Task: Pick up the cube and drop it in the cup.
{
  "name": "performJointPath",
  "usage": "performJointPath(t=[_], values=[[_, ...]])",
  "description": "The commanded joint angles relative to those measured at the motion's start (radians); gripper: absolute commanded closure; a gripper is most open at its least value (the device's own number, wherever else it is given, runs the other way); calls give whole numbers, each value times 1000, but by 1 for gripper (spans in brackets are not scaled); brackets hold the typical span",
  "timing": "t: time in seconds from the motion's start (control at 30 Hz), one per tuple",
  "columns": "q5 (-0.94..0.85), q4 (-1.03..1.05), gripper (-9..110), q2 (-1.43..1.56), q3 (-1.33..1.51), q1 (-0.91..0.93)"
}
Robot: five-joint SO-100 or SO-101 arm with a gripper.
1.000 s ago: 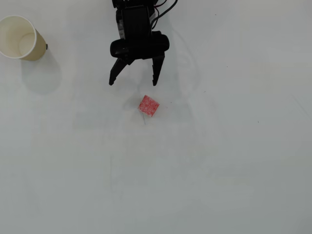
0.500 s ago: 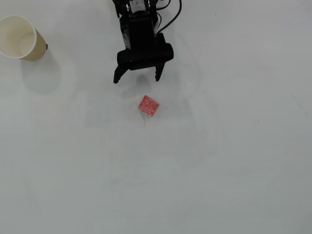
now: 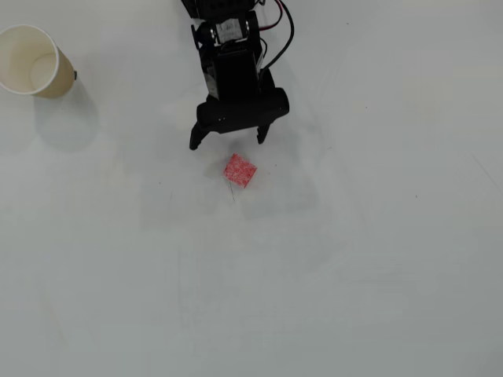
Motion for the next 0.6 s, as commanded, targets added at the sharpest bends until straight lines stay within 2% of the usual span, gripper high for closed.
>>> performJointPath(t=[0.0,0.57], values=[[5,-54,56,-46,-164,2],[-2,-202,56,-356,-288,34]])
